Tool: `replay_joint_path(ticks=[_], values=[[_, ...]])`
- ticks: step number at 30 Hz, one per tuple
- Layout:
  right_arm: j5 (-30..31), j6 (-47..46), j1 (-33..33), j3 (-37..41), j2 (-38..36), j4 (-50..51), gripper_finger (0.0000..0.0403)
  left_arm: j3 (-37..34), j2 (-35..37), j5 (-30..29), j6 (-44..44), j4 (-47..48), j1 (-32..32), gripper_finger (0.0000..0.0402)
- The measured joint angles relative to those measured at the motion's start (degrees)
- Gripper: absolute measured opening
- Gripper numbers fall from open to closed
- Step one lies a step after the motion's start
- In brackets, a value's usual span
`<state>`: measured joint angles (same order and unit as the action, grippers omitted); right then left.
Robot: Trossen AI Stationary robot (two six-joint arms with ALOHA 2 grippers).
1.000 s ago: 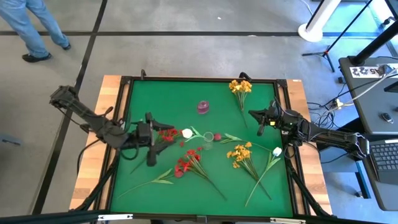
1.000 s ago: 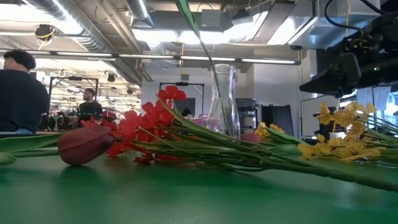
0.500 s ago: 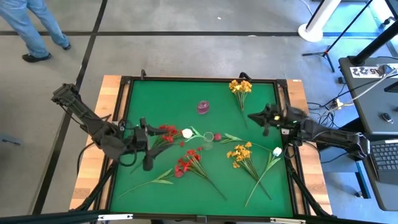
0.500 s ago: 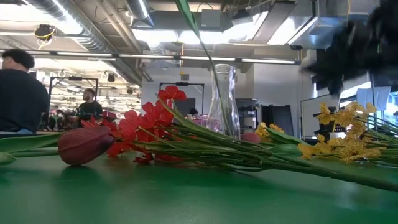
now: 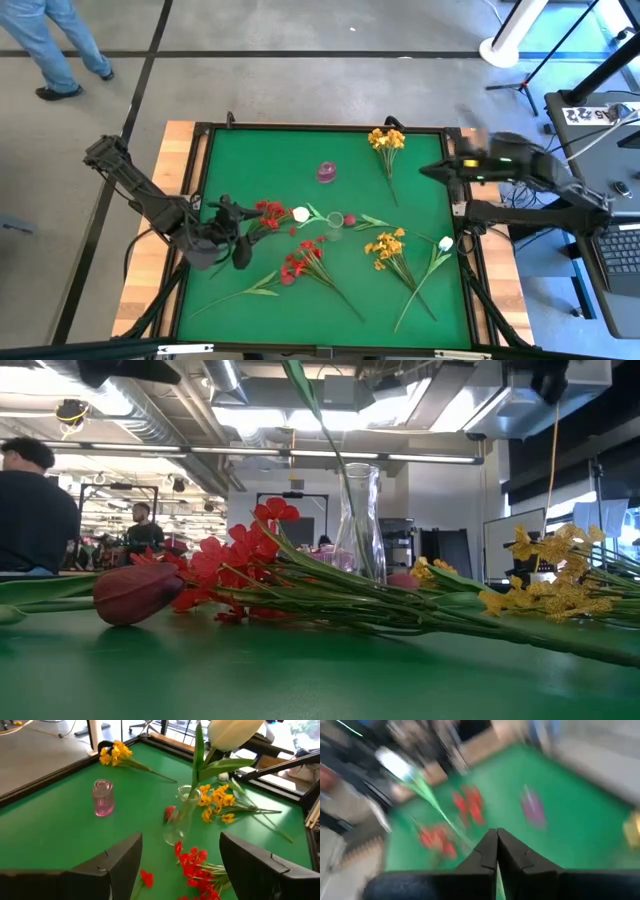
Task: Sort flowers into vase by color
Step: Put the white tulip into the transparent vase
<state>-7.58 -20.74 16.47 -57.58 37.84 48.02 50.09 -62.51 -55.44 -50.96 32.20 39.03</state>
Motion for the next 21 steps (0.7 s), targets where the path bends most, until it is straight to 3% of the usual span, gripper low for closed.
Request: replay_joint_path(ticks=[4, 7, 12, 21], values=[[0.6, -6.9, -1.0, -2.0, 10.2, 16.2, 0.001, 0.0, -0.3, 0.0, -0.6, 0.1, -0.4, 0.0259], [2.1, -10.8, -5.4, -1.7, 15.4, 25.4, 0.001, 0.0, -0.3, 0.0, -1.4, 0.6, -1.1, 0.0259], [5.1, -20.5, -16.8, -1.7, 18.2, 27.2, 0.001, 0.0, -0.3, 0.0, -1.5, 2.5, -2.4, 0.0259], [30.6, -54.7, -50.0, -0.7, 18.5, 21.6, 0.001, -2.6, -0.3, 0.0, -2.9, 3.3, -3.5, 0.0259]])
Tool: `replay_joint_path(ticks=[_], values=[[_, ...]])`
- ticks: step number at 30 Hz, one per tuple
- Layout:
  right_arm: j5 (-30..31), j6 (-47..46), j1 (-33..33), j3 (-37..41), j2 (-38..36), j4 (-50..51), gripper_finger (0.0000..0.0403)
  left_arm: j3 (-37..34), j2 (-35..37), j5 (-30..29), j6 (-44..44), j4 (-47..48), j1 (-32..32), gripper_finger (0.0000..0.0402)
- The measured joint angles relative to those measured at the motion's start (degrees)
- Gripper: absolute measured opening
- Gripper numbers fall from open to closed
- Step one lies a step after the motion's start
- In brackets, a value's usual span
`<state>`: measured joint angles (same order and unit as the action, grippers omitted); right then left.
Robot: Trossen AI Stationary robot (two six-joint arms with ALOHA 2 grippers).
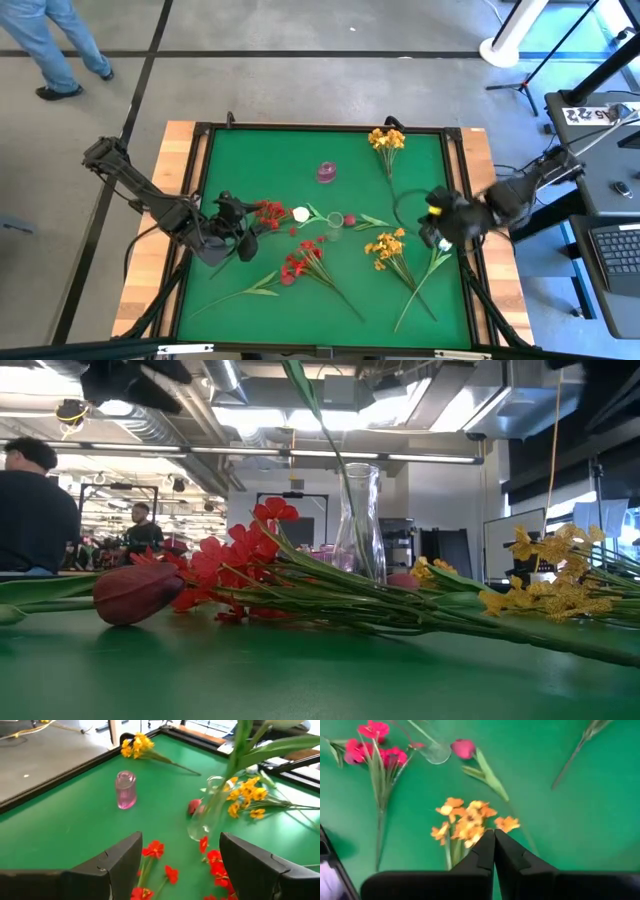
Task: Sort flowers into vase by color
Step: Put the white tulip into the transparent vase
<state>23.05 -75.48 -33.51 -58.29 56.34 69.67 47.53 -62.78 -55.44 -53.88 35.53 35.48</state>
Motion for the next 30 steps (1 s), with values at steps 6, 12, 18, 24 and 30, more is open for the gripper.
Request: replay_joint_path(ticks=[6, 12, 18, 24, 30], values=[[-3.0, -26.7, -12.6, 3.7, 5.6, 0.7, 0.001, -3.1, 0.0, 0.0, -4.8, 0.0, 0.0, 0.0259], [-12.7, -40.3, -18.0, 5.1, 13.8, 0.5, 0.001, -4.2, 0.0, 0.0, -6.1, -0.2, -0.4, 0.0259], [-19.5, -41.3, -19.1, 6.6, 20.2, -6.0, 0.0047, -4.2, 0.0, 0.0, -5.7, -0.4, -1.3, 0.0259], [-16.8, -44.9, -19.0, 6.7, 23.8, -11.6, 0.0162, -4.3, 0.0, 0.0, -5.6, -0.4, -2.2, 0.0259], [-16.7, -54.7, -19.0, 6.7, 26.5, -9.8, 0.0243, -4.3, 0.0, -0.6, -5.6, -0.4, -2.2, 0.0259]])
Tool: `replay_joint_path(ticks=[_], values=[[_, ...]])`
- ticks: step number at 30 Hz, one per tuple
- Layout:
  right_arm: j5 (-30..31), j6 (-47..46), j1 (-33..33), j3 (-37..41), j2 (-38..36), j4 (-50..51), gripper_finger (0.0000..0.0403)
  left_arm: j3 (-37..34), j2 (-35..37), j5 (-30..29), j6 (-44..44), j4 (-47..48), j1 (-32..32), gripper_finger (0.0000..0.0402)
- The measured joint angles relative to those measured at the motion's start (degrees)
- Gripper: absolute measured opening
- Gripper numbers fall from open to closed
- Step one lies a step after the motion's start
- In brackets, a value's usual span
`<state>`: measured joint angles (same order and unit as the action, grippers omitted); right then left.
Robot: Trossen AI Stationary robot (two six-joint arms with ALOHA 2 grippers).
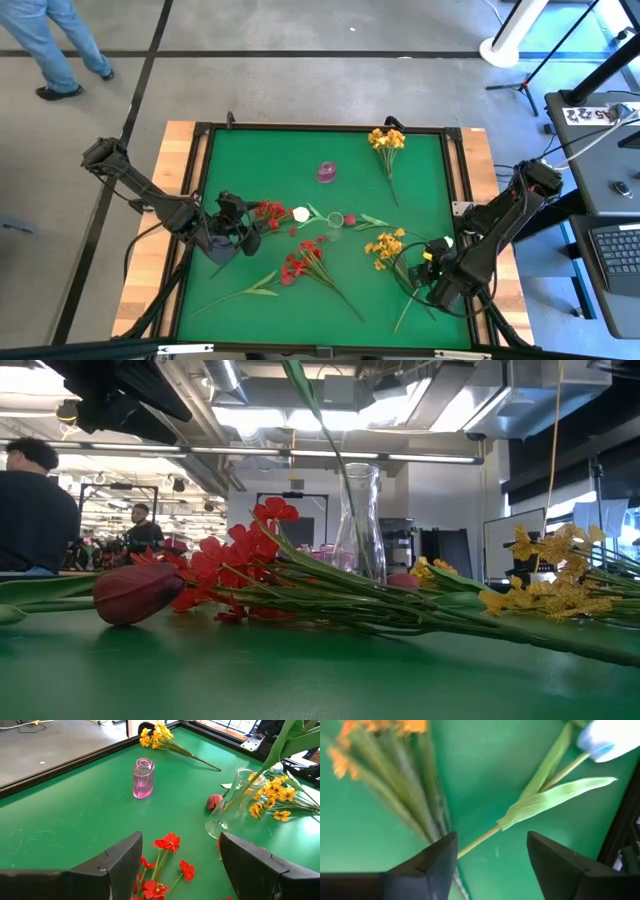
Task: Sort flowers into vase by color
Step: Put the white tulip into the transparent vase
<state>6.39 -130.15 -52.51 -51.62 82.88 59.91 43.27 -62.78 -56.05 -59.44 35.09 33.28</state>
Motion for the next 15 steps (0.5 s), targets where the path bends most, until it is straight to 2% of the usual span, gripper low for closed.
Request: replay_joint_path(ticks=[4, 6, 11, 15], values=[[-0.9, -4.1, 0.0, 1.7, 0.6, -0.6, 0.0255, 0.0, 0.0, 0.0, 0.0, 0.0, 0.0, 0.0259], [-2.1, -4.7, 0.0, 4.4, 0.6, -4.5, 0.025, 0.0, 0.0, 0.0, 0.0, 0.0, 0.0, 0.0259], [-4.7, -5.8, 0.0, 12.2, 0.5, -16.5, 0.0223, 0.0, 0.0, 0.0, 1.0, 0.0, 0.0, 0.0259], [-4.3, -5.8, 0.0, 14.1, 0.3, -17.9, 0.0185, 0.0, 0.0, 0.0, 1.1, 0.0, 0.0, 0.0259]])
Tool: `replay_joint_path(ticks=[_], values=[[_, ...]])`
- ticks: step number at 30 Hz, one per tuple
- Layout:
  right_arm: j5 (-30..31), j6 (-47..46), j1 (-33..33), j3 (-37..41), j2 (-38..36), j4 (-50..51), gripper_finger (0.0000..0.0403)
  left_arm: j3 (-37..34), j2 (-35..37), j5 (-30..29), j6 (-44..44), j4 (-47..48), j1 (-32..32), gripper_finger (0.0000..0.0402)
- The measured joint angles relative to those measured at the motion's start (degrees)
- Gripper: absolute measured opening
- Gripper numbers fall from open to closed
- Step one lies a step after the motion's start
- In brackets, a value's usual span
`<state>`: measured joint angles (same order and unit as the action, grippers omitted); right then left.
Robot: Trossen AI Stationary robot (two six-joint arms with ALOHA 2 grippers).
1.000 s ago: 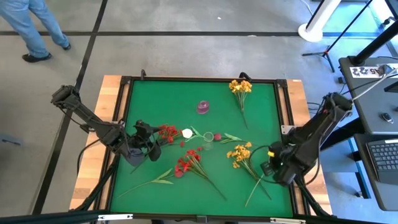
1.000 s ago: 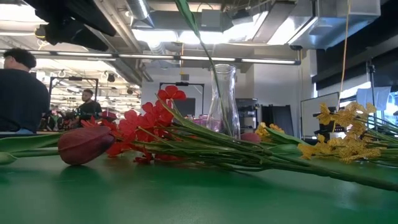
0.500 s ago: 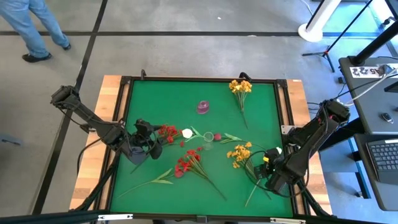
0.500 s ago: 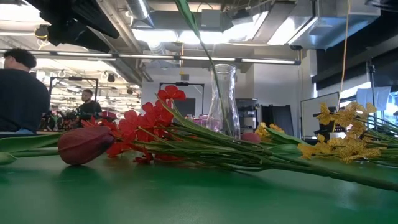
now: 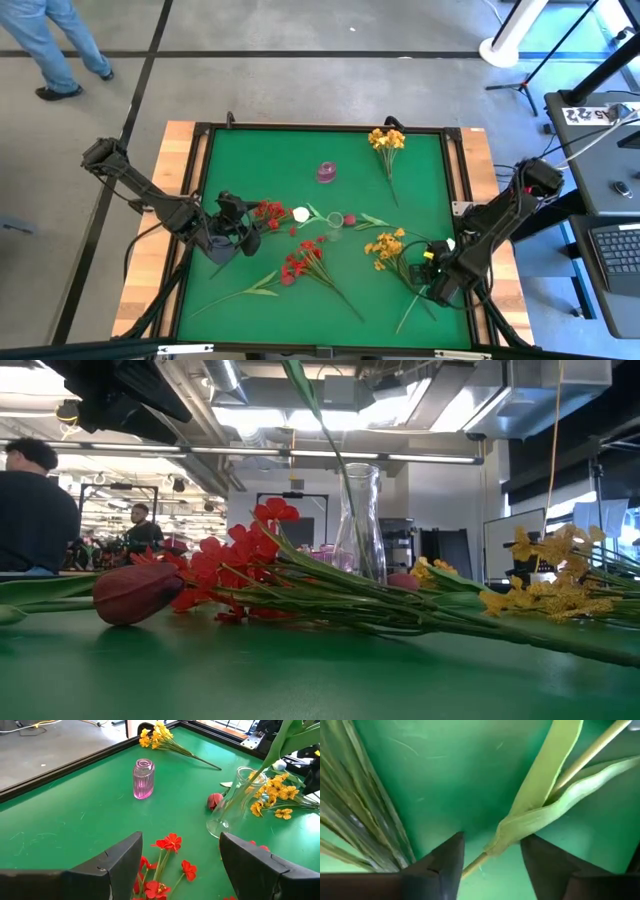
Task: Sort flowers into vase by color
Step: Put the white tulip into the transparent vase
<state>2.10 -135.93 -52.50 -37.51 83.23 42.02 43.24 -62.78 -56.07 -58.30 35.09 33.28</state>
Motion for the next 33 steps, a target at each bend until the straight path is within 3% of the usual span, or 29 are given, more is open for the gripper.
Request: replay_joint_path(ticks=[4, 8, 16, 19, 21, 25, 30, 33], values=[[1.4, 1.7, -0.1, -2.1, -0.4, 3.8, 0.0112, 0.0, 0.0, 0.0, 0.0, 0.0, 0.0, 0.0259], [6.4, 4.5, 0.1, -5.3, -0.5, 10.5, 0.0021, 0.0, 0.0, 0.0, 0.0, 0.0, 0.0, 0.0259], [16.1, 9.0, 0.0, -19.7, -0.6, 33.9, 0.0011, 0.0, 0.0, 0.2, 0.0, -1.6, 0.0, 0.0259], [22.7, 9.4, -0.1, -27.7, -0.7, 45.2, 0.0011, 0.0, 0.0, 0.3, 0.0, -2.4, 0.0, 0.0259], [30.6, 10.7, 0.0, -32.3, -0.9, 48.4, 0.0014, 0.0, 0.0, 0.3, 0.0, -3.1, 0.0, 0.0259], [57.2, 23.9, 1.0, -37.6, -3.1, 46.0, 0.0007, 0.0, 0.0, 0.4, 0.0, -4.1, 0.0, 0.0259], [82.6, 43.7, 2.7, -42.7, -3.0, 44.1, 0.0006, 0.0, 0.0, 0.9, 0.3, -6.2, 0.0, 0.0259], [85.3, 51.2, 5.2, -44.2, -2.7, 42.5, 0.0006, 0.0, 0.0, 1.1, 0.4, -6.8, 0.0, 0.0259]])
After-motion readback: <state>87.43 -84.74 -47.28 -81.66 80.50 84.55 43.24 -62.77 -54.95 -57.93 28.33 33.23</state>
